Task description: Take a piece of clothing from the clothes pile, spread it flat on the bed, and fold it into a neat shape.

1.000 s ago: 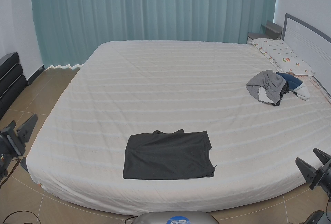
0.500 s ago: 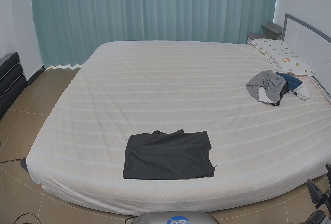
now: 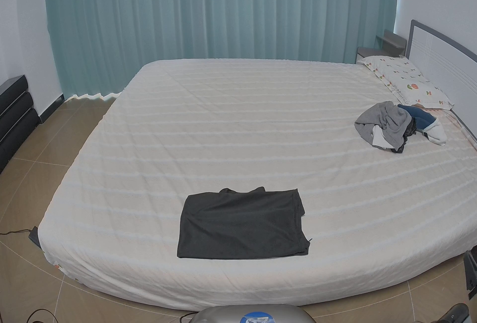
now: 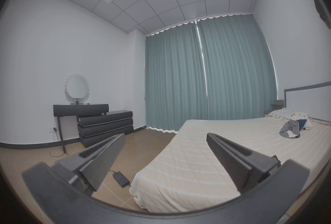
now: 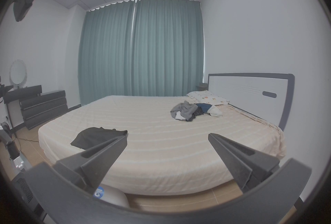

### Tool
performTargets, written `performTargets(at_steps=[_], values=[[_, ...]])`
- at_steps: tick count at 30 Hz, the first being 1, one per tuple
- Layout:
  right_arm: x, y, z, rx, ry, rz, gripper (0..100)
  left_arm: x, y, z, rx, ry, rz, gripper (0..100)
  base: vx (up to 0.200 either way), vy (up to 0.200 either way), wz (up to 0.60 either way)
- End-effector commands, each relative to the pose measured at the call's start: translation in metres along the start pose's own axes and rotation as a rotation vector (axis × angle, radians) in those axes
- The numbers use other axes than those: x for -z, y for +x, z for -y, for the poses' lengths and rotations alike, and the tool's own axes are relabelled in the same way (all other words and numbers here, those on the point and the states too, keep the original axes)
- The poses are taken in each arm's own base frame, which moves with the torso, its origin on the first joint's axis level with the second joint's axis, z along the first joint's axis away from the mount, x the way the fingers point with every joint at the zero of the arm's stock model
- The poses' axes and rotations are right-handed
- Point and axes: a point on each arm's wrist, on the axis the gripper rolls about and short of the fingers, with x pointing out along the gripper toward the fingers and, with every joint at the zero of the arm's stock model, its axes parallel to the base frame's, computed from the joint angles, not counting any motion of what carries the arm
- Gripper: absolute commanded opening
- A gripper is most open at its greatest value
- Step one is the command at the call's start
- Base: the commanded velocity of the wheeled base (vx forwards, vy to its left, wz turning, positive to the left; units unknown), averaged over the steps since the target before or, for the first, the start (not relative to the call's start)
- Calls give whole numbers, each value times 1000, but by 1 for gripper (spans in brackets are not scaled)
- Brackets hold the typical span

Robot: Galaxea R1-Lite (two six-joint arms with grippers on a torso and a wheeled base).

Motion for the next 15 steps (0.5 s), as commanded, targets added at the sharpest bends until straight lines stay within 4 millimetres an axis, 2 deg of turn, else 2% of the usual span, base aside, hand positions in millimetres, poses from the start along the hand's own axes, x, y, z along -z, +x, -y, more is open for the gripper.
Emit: performTargets(at_steps=[1, 2, 5, 9, 15], values=[[-1, -5, -3, 17, 13, 13, 100, 6, -3, 0, -14, -3, 3, 100, 0, 0, 0], [-1, -5, -3, 17, 13, 13, 100, 6, -3, 0, -14, -3, 3, 100, 0, 0, 0], [15, -9, -10, -154, -2, 50, 100, 16, 0, 2, -14, 7, -31, 100, 0, 0, 0], [15, -7, -10, -170, -31, 81, 100, 15, 0, 1, -24, -18, -23, 100, 0, 0, 0], [38, 10, -12, -164, -79, 60, 100, 26, 3, 3, -19, -6, -60, 100, 0, 0, 0]])
